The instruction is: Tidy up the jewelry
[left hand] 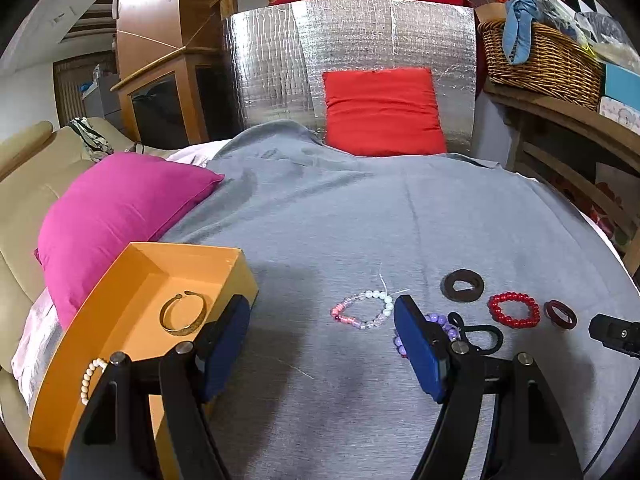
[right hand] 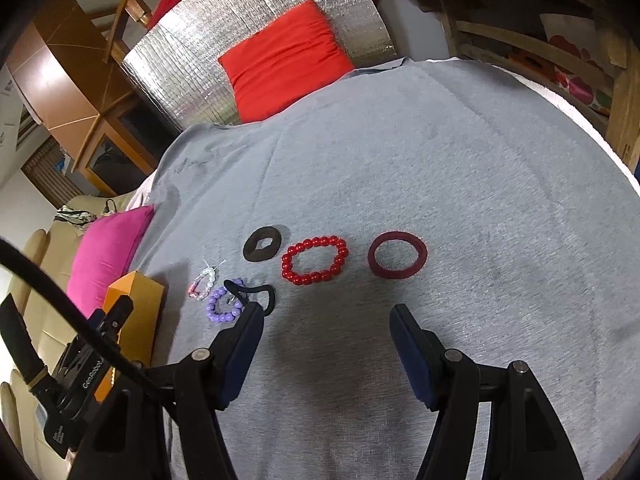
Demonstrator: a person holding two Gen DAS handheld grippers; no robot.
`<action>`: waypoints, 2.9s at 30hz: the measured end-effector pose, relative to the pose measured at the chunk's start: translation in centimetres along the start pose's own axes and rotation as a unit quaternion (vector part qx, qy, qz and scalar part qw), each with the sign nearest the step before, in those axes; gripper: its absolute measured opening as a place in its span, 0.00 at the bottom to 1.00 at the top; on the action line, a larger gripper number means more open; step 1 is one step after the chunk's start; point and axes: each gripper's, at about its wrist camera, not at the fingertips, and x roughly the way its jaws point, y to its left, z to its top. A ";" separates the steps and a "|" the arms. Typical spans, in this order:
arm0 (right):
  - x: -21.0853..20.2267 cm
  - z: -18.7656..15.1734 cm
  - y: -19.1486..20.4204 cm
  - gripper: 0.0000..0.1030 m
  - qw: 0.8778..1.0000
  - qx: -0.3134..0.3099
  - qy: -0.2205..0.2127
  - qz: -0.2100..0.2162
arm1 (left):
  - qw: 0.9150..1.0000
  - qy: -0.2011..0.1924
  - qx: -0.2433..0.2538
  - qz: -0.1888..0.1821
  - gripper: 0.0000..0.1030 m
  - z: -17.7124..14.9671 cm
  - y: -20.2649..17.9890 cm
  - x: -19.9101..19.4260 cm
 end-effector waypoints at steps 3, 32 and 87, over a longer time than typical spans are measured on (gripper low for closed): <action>0.2 -0.1 0.3 0.67 1.000 -0.001 0.001 0.000 | 1.000 -0.002 -0.001 0.000 0.73 0.0 0.4 -0.1; 1.9 1.4 -2.0 0.49 0.999 0.042 0.030 0.009 | 0.992 0.089 -0.045 -0.083 0.73 -1.1 2.1 2.9; 6.0 3.1 -4.4 0.09 0.995 0.037 0.019 -0.085 | 0.966 0.123 0.034 -0.226 0.06 -0.7 -7.3 7.6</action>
